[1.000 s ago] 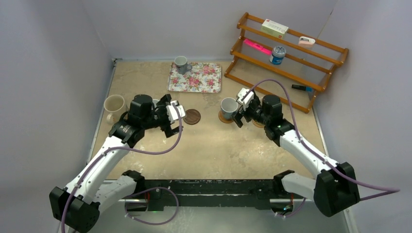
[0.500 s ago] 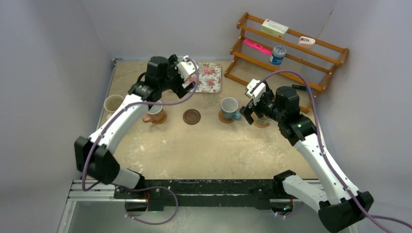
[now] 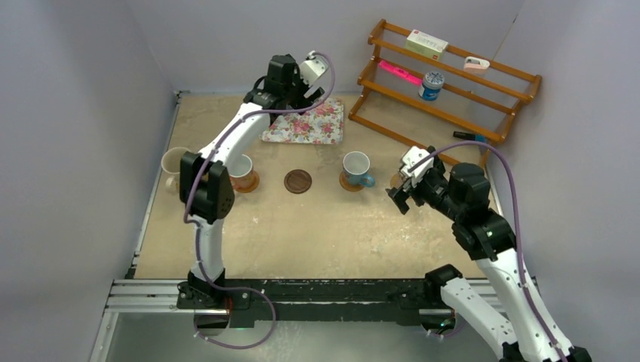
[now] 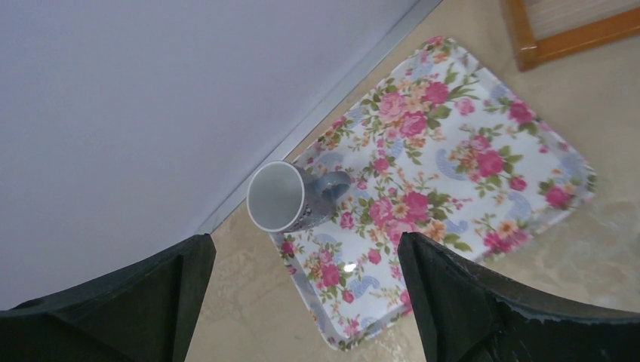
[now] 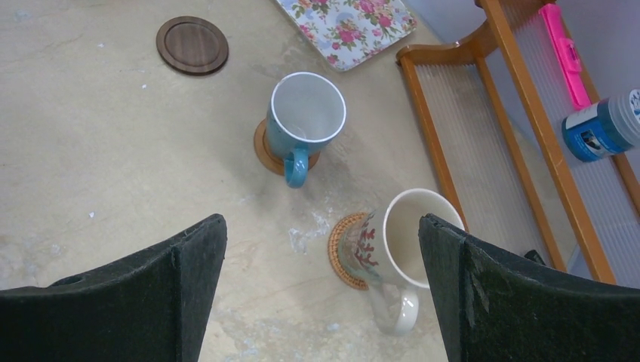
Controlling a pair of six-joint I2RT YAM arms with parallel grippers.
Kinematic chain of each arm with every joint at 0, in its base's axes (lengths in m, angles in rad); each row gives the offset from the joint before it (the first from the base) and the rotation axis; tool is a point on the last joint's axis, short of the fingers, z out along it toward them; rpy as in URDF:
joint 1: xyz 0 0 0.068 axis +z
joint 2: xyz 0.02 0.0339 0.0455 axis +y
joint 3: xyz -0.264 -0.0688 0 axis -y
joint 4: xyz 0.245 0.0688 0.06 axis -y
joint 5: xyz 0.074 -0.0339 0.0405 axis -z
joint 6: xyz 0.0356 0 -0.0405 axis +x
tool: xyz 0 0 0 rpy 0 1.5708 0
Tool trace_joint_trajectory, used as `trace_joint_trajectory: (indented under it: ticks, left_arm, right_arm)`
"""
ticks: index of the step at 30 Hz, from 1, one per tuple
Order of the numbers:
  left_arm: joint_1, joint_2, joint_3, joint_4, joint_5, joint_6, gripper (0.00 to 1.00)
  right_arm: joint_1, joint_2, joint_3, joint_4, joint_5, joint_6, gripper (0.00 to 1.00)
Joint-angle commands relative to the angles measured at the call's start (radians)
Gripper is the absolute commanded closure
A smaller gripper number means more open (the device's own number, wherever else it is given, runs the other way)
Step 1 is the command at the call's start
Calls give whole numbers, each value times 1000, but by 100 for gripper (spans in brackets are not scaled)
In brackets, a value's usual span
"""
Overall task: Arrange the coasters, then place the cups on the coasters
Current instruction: Pick up the cup from the tray.
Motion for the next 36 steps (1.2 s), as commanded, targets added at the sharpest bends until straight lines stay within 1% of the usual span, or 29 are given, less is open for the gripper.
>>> trace_joint_trajectory:
  ticks: [1,3,7,12,15,23,27,32,36]
  left_arm:
    - [12,118,104,83,-160,0,0]
    - [15,172,145,129,-200,12,0]
    - [21,284,260,167,-278,41,0]
    - [29,390,336,273,-348,82,0]
    - [32,462,399,295,-373,115,0]
    - [37,591,481,378,-403,171,0]
    - [40,633,516,379,-414,183,0]
    - [40,622,493,356,-415,176,0]
    - [45,559,450,249,-393,121,0]
  right_arm:
    - [-2,-72,-42,-13,33,30,1]
    - [-2,-95,-61,-4,35,38,1]
    - [-2,-130,-102,20,37,45,1]
    - [-2,-169,-146,46,51,38,1]
    - [-1,-187,-166,54,47,37,1]
    - [-2,-191,-190,57,33,26,1]
    - [-1,-190,-199,54,19,21,1]
    - [-1,-191,-202,51,13,14,1]
    - [-1,-191,-205,50,13,9,1]
